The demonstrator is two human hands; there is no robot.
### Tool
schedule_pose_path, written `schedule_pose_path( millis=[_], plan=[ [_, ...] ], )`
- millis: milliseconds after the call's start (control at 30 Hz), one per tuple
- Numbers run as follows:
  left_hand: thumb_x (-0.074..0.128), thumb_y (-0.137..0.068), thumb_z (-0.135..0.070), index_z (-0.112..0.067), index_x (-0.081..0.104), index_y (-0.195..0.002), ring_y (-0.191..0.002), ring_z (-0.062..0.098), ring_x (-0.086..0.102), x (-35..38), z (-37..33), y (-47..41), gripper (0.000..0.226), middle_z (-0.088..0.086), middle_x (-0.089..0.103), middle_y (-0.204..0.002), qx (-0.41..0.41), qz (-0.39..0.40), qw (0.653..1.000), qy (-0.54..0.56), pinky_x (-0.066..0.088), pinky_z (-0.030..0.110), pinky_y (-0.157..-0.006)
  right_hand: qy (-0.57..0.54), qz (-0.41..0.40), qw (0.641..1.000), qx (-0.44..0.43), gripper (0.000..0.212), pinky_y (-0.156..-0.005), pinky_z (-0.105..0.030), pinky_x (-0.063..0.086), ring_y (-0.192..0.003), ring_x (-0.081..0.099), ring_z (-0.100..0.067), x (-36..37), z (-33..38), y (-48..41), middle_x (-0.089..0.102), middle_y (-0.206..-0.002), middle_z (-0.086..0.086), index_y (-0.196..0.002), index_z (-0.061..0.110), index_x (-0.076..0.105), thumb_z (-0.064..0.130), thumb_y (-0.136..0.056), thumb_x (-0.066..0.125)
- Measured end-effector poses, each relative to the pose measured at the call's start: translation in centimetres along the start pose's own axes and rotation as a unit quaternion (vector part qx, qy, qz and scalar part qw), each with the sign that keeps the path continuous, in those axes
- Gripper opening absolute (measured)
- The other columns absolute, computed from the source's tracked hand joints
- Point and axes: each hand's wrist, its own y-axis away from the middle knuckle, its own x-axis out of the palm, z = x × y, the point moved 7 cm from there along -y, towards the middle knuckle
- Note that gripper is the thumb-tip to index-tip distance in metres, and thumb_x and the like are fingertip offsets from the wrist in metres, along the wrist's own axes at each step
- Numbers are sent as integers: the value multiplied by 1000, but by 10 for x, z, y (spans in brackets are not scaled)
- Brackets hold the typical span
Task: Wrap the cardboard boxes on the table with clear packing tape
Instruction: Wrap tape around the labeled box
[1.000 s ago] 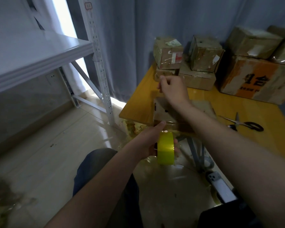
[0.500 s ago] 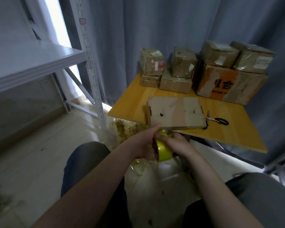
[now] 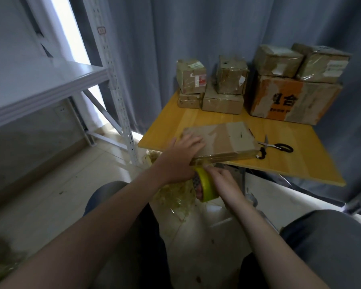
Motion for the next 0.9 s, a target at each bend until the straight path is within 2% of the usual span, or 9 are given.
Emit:
schedule_pose_path(
  millis=[67, 167, 267, 367, 433, 567, 667, 767, 900],
  plan=[
    [59, -98, -44, -24, 16, -164, -159, 18, 4, 18, 7, -6, 81, -6, 13, -171, -14, 33, 997, -73, 15, 62, -125, 40, -24, 998, -36, 28, -44, -8, 42, -51, 64, 1, -3, -1, -1, 68, -70, 0, -95, 13, 69, 31, -108, 52],
    [51, -105, -30, -27, 23, -162, -158, 19, 15, 23, 13, -11, 64, -7, 22, -169, -25, -43, 991, -120, 25, 62, -121, 93, -68, 989, -95, 28, -52, -11, 45, -67, 68, -7, -6, -3, -3, 65, -74, 3, -90, 20, 64, 37, -108, 52],
    [54, -104, -28, -24, 35, -157, -154, 23, 30, 25, 13, -11, 56, -3, 36, -164, -16, -100, 983, -151, 37, 59, -114, 66, -78, 989, -111, 34, -60, -42, 62, -56, 73, -24, -2, -9, -1, 71, -73, -9, -92, 13, 63, 43, -106, 54],
    [56, -102, -30, -23, 37, -156, -154, 24, 31, 26, 14, -15, 57, -3, 38, -163, -37, -94, 987, -129, 36, 61, -113, 77, -77, 989, -105, 37, -66, -52, 62, -57, 74, -29, 3, -17, -2, 73, -71, -12, -93, 14, 63, 48, -105, 53],
    [62, -99, -30, -22, 39, -155, -152, 26, 33, 27, 15, -17, 61, -2, 41, -162, -42, -91, 989, -112, 39, 59, -112, 58, -68, 993, -78, 38, -63, -52, 63, -57, 74, -31, 4, -22, -6, 73, -70, -10, -96, 12, 64, 47, -105, 54],
    [73, -88, -25, -17, 39, -157, -151, 32, 35, 24, 16, -20, 77, 2, 42, -162, -14, -61, 995, -81, 44, 50, -113, 53, -74, 994, -65, 37, -52, -22, 53, -49, 67, -6, 4, -27, -2, 66, -59, 2, -94, 7, 63, 40, -107, 51],
    [71, -89, -37, -20, 37, -159, -153, 28, 33, 5, 14, -21, 80, -1, 40, -163, -18, -41, 997, -59, 39, 44, -115, 37, -82, 991, -97, 40, -66, -42, 57, -59, 74, -19, 3, -28, 6, 70, -70, -6, -85, 12, 59, 45, -107, 51],
    [63, -81, -59, -25, 51, -151, -130, 24, 59, -27, 7, -20, 79, 0, 61, -146, -15, -61, 998, -30, 50, 39, -100, 44, -137, 978, -148, 45, -60, -40, 48, -55, 66, -11, -9, -16, 13, 62, -58, 6, -72, 17, 52, 49, -104, 54],
    [74, -73, -53, -37, 68, -133, -83, 9, 67, -56, 12, -17, 62, -10, 77, -100, -76, -81, 990, 90, 52, 28, -68, 52, -167, 962, -210, 53, -60, -56, 55, -67, 68, -38, -18, 9, 17, 62, -70, -15, -73, 24, 55, 72, -94, 52]
  ],
)
